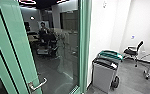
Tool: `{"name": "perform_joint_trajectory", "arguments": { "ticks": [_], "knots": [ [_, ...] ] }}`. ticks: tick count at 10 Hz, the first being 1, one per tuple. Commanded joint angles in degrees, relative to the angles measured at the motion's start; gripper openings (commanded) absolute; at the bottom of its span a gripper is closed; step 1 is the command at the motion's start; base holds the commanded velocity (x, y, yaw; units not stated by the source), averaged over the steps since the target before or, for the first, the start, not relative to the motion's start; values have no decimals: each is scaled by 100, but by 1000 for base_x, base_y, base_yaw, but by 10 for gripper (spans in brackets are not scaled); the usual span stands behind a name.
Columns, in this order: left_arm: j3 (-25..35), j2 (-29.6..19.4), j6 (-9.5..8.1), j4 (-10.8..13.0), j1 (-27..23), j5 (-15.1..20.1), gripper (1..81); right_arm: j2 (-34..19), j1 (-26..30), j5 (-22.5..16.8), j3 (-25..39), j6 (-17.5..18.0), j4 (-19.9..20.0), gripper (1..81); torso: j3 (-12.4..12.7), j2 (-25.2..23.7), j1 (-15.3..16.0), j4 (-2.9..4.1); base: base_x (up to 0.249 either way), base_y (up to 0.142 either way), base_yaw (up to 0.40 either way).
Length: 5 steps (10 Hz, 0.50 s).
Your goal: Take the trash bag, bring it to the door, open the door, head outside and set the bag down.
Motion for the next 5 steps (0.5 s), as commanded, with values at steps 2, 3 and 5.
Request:
{"name": "perform_joint_trajectory", "arguments": {
  "ticks": [2,3,5],
  "knots": [
    [-2,-27,21,39,-410,320,10,15,236,-266,21,0,-72,811,0,0,0,0,0,0,0],
    [-2,-27,21,39,-402,320,10,15,227,-266,21,0,-72,811,0,0,0,0,0,0,0],
    [-54,-27,21,30,-402,311,10,15,219,-266,12,0,-55,811,0,0,0,0,0,0,0]
  ]
}}
